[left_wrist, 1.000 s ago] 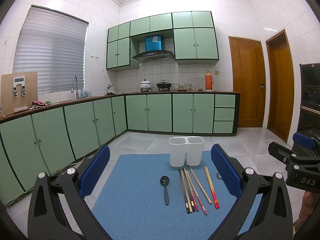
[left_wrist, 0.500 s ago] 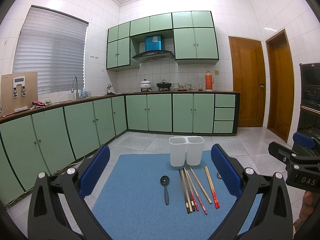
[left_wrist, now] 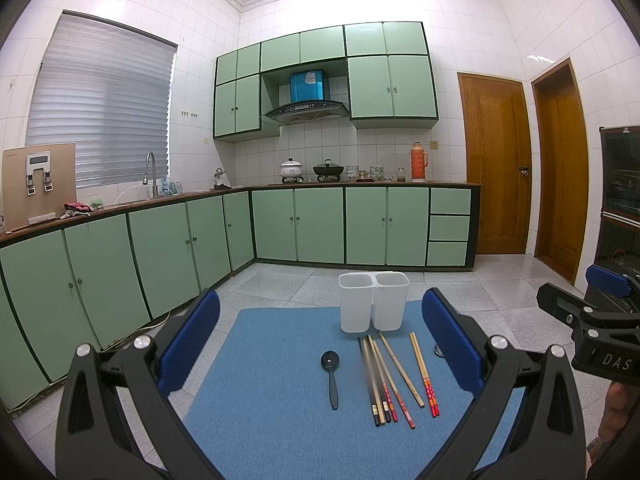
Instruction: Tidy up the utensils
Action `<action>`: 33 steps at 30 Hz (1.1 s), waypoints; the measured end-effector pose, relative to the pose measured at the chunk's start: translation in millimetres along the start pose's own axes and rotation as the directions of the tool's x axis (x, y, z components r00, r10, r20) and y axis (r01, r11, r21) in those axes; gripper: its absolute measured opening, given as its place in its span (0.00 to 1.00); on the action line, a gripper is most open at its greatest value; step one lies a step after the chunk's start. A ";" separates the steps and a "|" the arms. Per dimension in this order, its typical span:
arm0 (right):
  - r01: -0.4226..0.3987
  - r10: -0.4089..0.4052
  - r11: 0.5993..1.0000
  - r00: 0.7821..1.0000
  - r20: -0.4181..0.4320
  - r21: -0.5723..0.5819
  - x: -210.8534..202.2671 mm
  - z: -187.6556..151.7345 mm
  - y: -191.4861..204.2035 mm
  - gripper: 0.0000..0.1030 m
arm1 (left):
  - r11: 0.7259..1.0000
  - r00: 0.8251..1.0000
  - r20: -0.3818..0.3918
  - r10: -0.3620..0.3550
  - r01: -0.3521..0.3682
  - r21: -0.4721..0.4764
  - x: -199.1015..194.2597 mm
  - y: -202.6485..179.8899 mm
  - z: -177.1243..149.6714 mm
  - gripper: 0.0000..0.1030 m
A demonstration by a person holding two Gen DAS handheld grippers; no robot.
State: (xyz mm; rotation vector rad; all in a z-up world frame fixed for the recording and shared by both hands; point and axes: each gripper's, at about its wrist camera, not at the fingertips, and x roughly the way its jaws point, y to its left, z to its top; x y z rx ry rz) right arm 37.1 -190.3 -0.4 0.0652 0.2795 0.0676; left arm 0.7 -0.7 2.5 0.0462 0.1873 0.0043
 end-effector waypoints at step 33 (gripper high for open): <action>0.039 -0.041 0.999 0.973 -0.225 -0.014 108.5 -43.0 -22.3 0.92 | 0.999 0.960 -0.276 0.039 -0.030 0.038 114.4 12.4 -59.8 0.95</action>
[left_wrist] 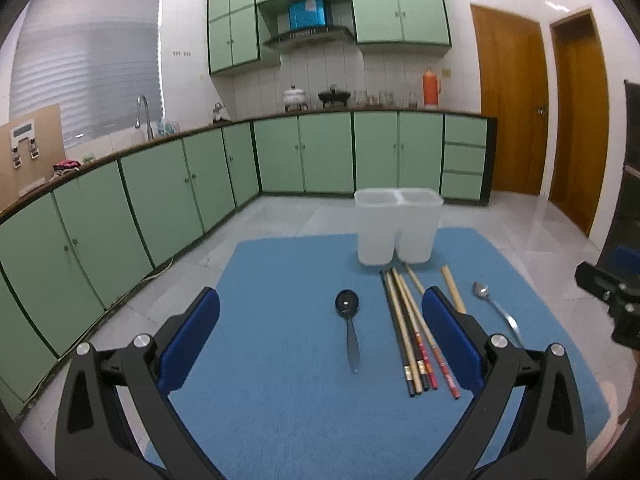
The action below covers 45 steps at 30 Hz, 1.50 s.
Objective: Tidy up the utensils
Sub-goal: 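Grasp the black spoon with the left tool while the right tool grasps the silver spoon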
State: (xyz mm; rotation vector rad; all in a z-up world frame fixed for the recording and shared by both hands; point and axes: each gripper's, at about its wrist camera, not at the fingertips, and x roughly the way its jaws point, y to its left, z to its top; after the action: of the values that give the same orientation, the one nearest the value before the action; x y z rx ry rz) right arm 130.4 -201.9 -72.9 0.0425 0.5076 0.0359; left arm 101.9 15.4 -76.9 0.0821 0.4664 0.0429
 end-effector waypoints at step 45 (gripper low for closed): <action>-0.123 0.089 0.992 0.849 -0.521 -0.031 254.7 -8.1 -42.0 0.28 | 0.991 0.852 -0.507 -0.132 0.124 -0.048 267.4 -25.9 -5.0 0.71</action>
State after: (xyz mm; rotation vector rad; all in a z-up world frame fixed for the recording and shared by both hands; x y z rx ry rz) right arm 349.9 -232.2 -205.6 -0.0027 1.0490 0.1762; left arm 338.9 6.0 -203.3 0.0243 1.0045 -0.0666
